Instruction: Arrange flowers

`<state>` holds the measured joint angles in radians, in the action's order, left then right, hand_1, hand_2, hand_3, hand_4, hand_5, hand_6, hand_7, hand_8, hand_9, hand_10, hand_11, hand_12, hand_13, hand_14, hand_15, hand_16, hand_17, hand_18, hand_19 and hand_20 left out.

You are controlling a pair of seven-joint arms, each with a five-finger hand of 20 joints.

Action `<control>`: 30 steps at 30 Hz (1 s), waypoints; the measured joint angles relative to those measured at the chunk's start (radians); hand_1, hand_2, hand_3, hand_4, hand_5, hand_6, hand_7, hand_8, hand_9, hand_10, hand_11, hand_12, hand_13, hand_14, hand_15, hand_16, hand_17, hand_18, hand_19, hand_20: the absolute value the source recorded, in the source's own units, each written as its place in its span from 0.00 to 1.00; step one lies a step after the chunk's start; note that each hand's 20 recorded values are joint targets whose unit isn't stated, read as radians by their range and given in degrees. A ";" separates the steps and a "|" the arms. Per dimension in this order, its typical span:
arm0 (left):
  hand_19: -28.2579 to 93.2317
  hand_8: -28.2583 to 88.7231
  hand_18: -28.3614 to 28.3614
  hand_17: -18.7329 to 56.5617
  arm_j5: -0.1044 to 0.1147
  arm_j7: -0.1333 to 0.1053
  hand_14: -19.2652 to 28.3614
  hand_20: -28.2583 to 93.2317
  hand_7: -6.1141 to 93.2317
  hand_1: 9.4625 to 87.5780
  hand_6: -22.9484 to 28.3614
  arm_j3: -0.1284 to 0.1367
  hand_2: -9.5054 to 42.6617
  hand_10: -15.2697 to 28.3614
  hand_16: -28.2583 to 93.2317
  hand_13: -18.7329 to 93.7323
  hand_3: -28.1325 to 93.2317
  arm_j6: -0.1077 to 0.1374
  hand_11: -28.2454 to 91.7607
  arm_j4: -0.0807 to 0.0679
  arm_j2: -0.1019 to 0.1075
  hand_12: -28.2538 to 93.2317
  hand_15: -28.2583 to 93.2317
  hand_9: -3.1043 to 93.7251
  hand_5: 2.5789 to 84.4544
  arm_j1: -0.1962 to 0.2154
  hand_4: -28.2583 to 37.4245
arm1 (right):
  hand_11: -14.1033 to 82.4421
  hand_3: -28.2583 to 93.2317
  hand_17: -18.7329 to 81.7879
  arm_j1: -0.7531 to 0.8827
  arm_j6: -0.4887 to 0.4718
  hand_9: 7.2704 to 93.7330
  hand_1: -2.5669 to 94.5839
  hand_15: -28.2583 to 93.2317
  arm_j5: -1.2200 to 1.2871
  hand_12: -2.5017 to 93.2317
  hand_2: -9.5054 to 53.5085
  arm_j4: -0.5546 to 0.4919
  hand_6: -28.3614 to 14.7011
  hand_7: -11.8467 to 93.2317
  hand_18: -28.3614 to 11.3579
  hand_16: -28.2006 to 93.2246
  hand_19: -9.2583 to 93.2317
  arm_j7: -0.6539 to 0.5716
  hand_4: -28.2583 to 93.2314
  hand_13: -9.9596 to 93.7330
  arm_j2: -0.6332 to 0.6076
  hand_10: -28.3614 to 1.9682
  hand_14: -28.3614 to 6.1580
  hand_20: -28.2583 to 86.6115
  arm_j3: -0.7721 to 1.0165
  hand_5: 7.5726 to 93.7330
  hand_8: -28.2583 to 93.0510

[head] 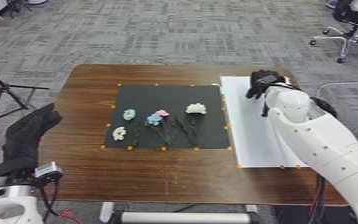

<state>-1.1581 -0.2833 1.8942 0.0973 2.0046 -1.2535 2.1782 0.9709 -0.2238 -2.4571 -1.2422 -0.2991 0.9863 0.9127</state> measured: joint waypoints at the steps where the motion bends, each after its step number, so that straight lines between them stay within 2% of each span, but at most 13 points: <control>1: 0.41 0.18 0.78 0.28 0.000 0.000 0.78 0.41 0.18 0.19 0.51 0.000 0.24 0.66 0.26 0.50 0.83 0.000 0.39 0.000 0.000 0.34 0.41 0.51 0.55 0.000 0.00 | 0.31 0.77 0.50 0.003 0.006 0.73 0.52 0.70 -0.001 0.22 0.00 0.002 0.67 0.28 0.12 0.47 0.79 -0.003 0.06 0.77 0.000 0.50 0.50 0.74 0.000 0.66 0.20; 3: 0.41 0.18 0.78 0.28 0.000 -0.001 0.78 0.41 0.18 0.19 0.51 0.000 0.24 0.66 0.26 0.50 0.83 0.000 0.39 0.000 -0.001 0.34 0.41 0.51 0.55 0.000 0.00 | 0.32 0.73 0.51 0.010 0.013 0.77 0.57 0.71 -0.001 0.23 0.00 0.002 0.67 0.28 0.12 0.48 0.79 -0.008 0.07 0.79 0.000 0.52 0.52 0.75 0.000 0.69 0.26; 6: 0.41 0.18 0.78 0.28 0.000 -0.001 0.78 0.41 0.19 0.19 0.50 0.000 0.24 0.66 0.26 0.50 0.82 0.000 0.39 0.000 -0.002 0.34 0.41 0.51 0.55 0.001 0.00 | 0.28 0.70 0.53 0.020 0.032 0.88 0.63 0.72 0.000 0.33 0.00 0.002 0.68 0.30 0.12 0.49 0.80 -0.012 0.07 0.83 -0.002 0.54 0.57 0.76 -0.001 0.80 0.29; 14: 0.41 0.18 0.78 0.28 0.000 -0.001 0.78 0.41 0.19 0.19 0.50 -0.003 0.24 0.66 0.26 0.50 0.82 0.000 0.39 0.001 -0.003 0.34 0.41 0.51 0.55 0.001 0.00 | 0.28 0.67 0.54 0.013 0.197 0.91 0.66 0.72 0.089 0.35 0.00 -0.031 0.68 0.29 0.12 0.50 0.80 -0.028 0.09 0.85 -0.065 0.54 0.59 0.76 -0.104 0.84 0.31; 18: 0.41 0.18 0.78 0.28 0.000 -0.001 0.78 0.41 0.19 0.19 0.50 -0.003 0.24 0.66 0.26 0.50 0.83 0.000 0.39 0.001 -0.002 0.34 0.41 0.51 0.55 0.001 0.00 | 0.28 0.68 0.54 0.009 0.249 0.92 0.66 0.72 0.238 0.35 0.00 -0.155 0.68 0.29 0.11 0.50 0.81 -0.054 0.10 0.85 -0.142 0.53 0.59 0.76 -0.147 0.84 0.31; 22: 0.41 0.18 0.77 0.28 0.000 0.000 0.78 0.41 0.19 0.19 0.50 0.001 0.24 0.67 0.26 0.50 0.82 -0.001 0.39 0.002 -0.001 0.34 0.41 0.51 0.55 0.003 0.00 | 0.28 0.68 0.54 0.036 0.274 0.92 0.66 0.73 0.363 0.35 0.00 -0.330 0.67 0.29 0.11 0.50 0.81 -0.103 0.10 0.85 -0.209 0.52 0.59 0.76 -0.097 0.85 0.31; 26: 0.41 0.18 0.77 0.28 0.000 0.000 0.78 0.41 0.19 0.19 0.51 0.006 0.24 0.67 0.26 0.50 0.82 -0.001 0.39 0.006 -0.001 0.34 0.41 0.51 0.55 0.010 0.00 | 0.28 0.67 0.54 0.097 0.292 0.92 0.66 0.73 0.427 0.35 0.00 -0.477 0.67 0.28 0.10 0.51 0.81 -0.122 0.10 0.86 -0.232 0.51 0.59 0.76 -0.007 0.85 0.31; 30: 0.41 0.18 0.77 0.28 0.000 0.000 0.78 0.41 0.19 0.19 0.51 0.012 0.24 0.67 0.26 0.50 0.82 -0.001 0.39 0.007 -0.001 0.34 0.41 0.51 0.55 0.015 0.00 | 0.27 0.67 0.54 0.145 0.300 0.92 0.66 0.73 0.436 0.35 0.00 -0.574 0.67 0.28 0.10 0.51 0.82 -0.120 0.11 0.86 -0.237 0.51 0.59 0.76 -0.011 0.85 0.31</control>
<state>-1.1580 -0.2828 1.9065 0.0960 2.0120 -1.2547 2.1929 1.1157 0.0757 -2.0216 -1.8159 -0.4196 0.7495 0.9014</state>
